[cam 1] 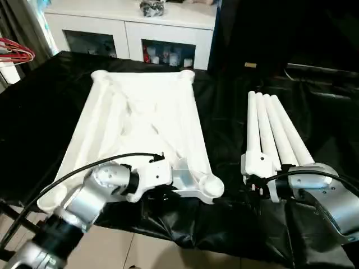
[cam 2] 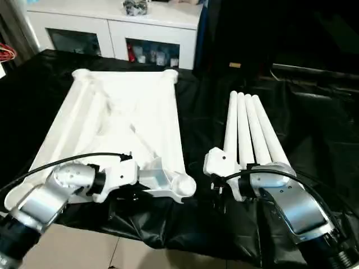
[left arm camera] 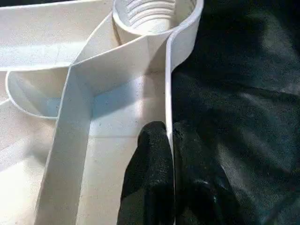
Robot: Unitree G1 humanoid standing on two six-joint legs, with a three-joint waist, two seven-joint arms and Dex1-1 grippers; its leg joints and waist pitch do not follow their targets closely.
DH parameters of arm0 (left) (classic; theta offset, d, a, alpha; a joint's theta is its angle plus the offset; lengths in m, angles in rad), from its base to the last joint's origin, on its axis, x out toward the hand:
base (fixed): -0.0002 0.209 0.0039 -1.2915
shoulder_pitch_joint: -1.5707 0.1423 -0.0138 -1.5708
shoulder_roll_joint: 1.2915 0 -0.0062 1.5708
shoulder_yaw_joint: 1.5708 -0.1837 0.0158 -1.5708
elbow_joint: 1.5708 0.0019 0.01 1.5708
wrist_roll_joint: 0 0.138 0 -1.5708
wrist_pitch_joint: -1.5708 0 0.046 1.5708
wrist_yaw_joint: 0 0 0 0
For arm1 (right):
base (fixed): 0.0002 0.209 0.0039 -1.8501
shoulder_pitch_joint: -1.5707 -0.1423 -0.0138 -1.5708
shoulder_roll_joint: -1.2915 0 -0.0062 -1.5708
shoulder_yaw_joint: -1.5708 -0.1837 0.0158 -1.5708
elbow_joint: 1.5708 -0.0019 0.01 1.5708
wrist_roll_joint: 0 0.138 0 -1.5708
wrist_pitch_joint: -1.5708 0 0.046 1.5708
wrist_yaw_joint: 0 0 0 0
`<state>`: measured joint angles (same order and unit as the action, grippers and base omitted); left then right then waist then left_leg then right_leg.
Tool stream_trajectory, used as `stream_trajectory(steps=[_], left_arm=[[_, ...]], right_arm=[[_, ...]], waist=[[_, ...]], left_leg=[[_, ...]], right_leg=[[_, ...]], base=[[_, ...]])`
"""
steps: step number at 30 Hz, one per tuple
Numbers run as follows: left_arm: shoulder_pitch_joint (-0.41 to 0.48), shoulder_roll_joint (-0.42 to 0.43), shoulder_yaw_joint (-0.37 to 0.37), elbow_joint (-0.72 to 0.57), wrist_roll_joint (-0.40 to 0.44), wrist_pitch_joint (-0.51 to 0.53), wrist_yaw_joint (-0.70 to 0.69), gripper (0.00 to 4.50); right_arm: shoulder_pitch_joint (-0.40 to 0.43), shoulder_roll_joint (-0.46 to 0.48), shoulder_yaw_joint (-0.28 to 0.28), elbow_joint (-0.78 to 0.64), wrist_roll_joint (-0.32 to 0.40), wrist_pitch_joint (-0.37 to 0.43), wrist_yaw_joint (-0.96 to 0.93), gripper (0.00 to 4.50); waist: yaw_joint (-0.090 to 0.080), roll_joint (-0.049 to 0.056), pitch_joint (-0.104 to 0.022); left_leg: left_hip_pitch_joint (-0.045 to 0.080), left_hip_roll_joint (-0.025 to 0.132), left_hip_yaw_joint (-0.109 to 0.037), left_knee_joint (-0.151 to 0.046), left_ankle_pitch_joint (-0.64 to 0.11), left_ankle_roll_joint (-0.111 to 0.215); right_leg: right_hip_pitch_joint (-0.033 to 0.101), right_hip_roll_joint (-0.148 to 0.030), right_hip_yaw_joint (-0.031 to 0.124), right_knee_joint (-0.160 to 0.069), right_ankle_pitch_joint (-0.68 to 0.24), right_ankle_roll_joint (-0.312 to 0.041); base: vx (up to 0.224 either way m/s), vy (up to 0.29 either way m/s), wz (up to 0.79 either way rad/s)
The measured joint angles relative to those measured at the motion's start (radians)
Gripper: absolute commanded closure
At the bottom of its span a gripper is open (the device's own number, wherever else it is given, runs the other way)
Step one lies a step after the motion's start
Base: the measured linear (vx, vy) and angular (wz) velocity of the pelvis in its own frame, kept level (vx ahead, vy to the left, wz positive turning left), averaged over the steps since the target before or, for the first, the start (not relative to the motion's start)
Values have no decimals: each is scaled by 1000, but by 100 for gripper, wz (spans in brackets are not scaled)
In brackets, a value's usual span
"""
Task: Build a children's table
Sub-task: Move table base
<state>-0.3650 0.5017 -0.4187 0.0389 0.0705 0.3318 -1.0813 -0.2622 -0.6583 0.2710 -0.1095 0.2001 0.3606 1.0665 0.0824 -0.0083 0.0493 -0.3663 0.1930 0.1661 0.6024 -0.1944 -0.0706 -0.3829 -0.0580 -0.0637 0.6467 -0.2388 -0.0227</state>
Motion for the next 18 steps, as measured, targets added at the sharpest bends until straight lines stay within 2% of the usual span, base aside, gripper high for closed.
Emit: stream_trajectory(steps=[6, 10, 12, 14, 18], left_arm=[[7, -23, 17, -28, 38, 98, 94, 445], [6, -23, 30, -25, 44, 116, 135, 445], [5, -22, 30, -10, 46, 86, 147, 445], [-1, -25, 30, 41, 42, -2, 147, 445], [-28, -31, 29, 111, 41, -92, 139, 445]], right_arm=[[0, 6, 1, 1, -2, -1, 0, 0], [0, 6, 1, 3, -3, -4, 0, 0], [0, 6, 1, 3, -7, -8, -1, 0], [0, 7, 2, 4, -12, -15, -2, 0], [-2, 10, 6, 5, -15, -17, -11, 0]], waist=[[-9, 0, 0], [-9, -1, 0], [-5, -1, 0], [2, -1, 0], [10, 0, 1]], left_leg=[[0, 0, 0, 0, 0, 0], [0, 0, 0, 0, 1, 1], [-1, 0, 0, 0, 3, 5], [-1, 0, 0, 0, 3, 5], [-1, 0, 0, 0, 4, 6]], right_leg=[[0, 0, 0, 0, 0, 0], [0, 0, 0, 0, 0, 0], [0, 0, 0, -1, 0, 0], [0, 0, 0, -1, 0, 0], [0, 0, 0, 0, 0, 1]], base=[[0, 0, 0], [0, 0, 0], [0, 0, 0], [0, 0, 0], [0, 0, 0]])
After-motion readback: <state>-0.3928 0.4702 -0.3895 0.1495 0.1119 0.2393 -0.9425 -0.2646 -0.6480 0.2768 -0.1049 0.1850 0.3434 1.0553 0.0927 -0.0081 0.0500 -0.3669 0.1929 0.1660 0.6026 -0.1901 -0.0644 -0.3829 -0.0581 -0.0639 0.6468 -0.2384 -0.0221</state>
